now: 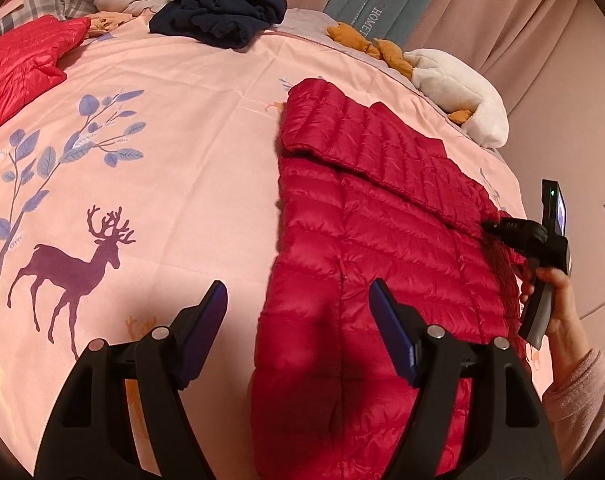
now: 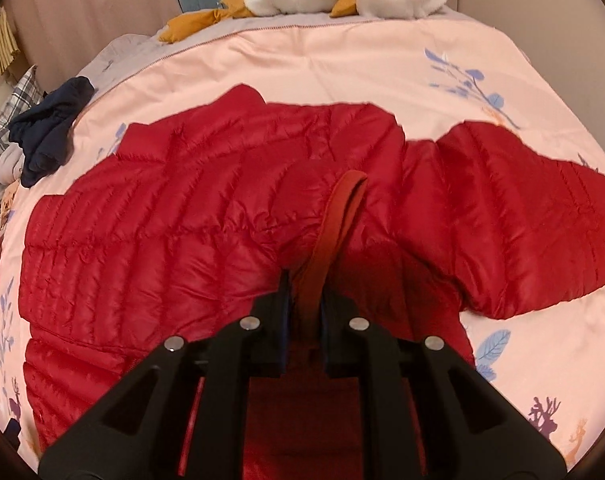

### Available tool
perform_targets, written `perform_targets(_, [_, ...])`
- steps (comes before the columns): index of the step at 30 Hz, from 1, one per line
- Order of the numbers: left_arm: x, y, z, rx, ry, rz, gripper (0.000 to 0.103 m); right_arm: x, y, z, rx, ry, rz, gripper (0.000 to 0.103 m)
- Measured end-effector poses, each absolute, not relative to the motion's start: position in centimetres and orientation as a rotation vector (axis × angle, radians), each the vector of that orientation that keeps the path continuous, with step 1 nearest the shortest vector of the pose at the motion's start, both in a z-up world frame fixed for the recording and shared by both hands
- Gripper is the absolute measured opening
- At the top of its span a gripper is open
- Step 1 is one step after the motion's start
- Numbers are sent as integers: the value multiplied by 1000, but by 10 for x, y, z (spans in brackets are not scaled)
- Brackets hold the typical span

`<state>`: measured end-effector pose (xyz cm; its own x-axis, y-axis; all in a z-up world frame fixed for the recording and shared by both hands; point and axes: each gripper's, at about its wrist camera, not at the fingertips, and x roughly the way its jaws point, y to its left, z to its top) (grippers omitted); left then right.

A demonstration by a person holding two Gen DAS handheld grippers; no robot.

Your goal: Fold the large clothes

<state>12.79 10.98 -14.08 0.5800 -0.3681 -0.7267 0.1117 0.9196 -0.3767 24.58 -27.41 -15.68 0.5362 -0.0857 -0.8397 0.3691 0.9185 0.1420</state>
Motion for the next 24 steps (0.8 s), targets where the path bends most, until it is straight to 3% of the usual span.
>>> perform_targets(7, [131,109,-143,-316,915,-302,74,244,-275,-156,284,1002,-275,27])
perform_targets(9, [130,108,-141,-316,907,-312,74,242,-276,-146,251,988,-324,44])
perform_targets(11, [130,110,-139,-319,894,-317,74,237,-268,-124,158,914,-400,46])
perform_targets(12, [130,112,-138,-324,889,-321,74,235,-263,-114,117,871,-421,52])
perform_targets(17, [130,118,-133,-341,867,-329,74,240,-228,-96,92,821,-297,53])
perform_targets(24, [130,124,-122,-309,839,-340,74,258,-208,-158,130,1010,-274,51])
